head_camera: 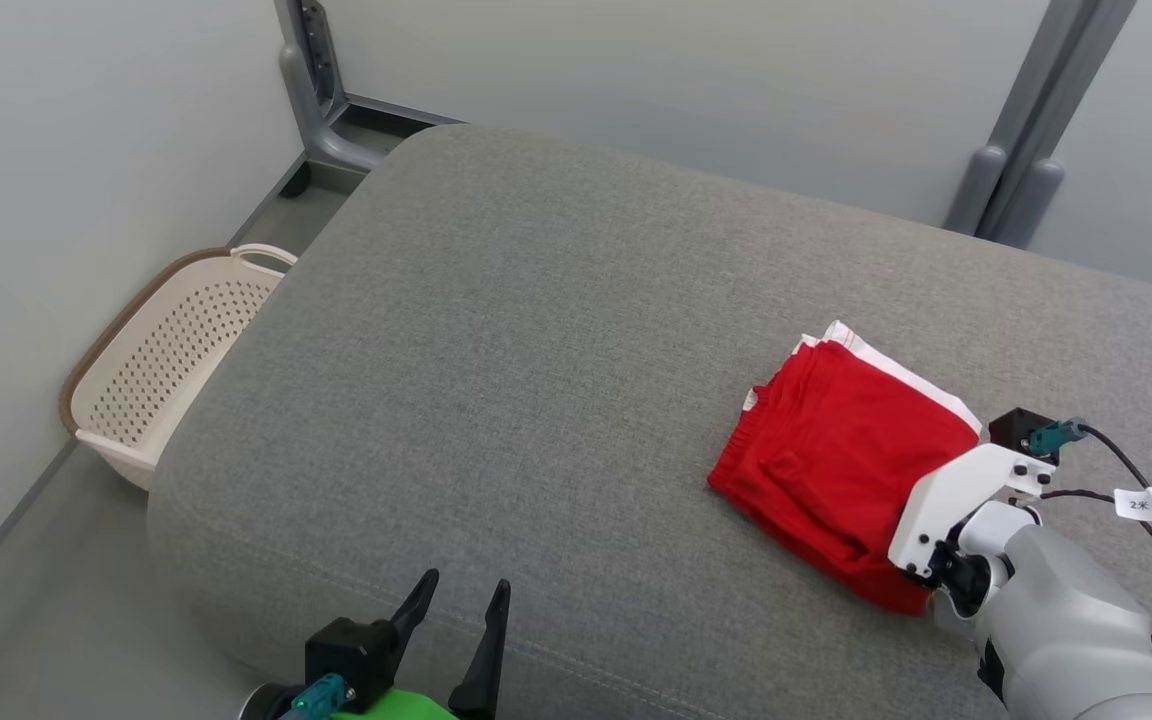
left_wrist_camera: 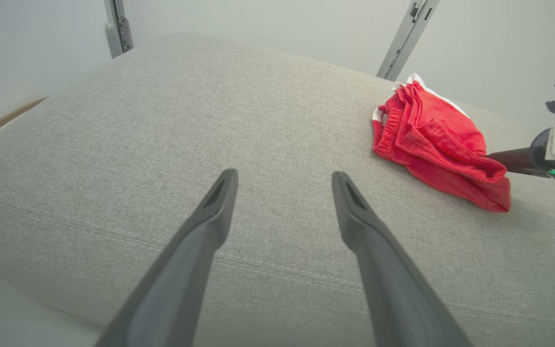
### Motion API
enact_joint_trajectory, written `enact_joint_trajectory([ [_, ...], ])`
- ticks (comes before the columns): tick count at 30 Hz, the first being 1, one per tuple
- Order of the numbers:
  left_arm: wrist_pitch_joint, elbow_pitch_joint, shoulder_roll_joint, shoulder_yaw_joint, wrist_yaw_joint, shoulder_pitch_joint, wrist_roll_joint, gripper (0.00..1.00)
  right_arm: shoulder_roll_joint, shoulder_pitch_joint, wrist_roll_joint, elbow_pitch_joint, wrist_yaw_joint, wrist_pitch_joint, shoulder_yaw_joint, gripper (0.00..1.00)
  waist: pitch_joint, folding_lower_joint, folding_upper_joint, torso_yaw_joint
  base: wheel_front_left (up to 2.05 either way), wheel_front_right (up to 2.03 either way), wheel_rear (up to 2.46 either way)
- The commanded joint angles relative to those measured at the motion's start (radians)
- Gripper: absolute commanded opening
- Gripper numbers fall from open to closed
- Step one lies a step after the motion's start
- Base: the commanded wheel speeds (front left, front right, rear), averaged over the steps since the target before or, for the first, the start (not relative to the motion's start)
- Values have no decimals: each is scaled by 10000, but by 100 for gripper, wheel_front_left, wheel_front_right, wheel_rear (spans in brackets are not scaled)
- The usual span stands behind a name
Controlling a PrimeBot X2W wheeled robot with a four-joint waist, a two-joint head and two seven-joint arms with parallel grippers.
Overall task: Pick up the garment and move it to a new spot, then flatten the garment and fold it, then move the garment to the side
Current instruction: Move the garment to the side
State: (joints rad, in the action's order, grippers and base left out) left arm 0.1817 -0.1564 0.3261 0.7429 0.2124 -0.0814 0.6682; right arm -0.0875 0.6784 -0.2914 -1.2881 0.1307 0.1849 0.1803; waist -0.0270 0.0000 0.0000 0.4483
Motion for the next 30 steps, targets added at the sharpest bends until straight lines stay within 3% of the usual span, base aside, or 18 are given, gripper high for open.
enact_joint_trajectory([
  [1,53,46,37,-47,76,80,63,100,49,27,107,-35,-1,107,-108,0,-61,0,0,-224,0,0,0],
  [19,284,-123,-200,-37,19,43,199,100,190,286,468,940,-1,370,-1227,0,-300,0,0,-2165,0,0,0],
  [30,504,-300,-369,-182,-24,-26,301,100,215,189,269,2290,-1,1426,-2384,0,-238,0,0,-3209,0,0,0],
])
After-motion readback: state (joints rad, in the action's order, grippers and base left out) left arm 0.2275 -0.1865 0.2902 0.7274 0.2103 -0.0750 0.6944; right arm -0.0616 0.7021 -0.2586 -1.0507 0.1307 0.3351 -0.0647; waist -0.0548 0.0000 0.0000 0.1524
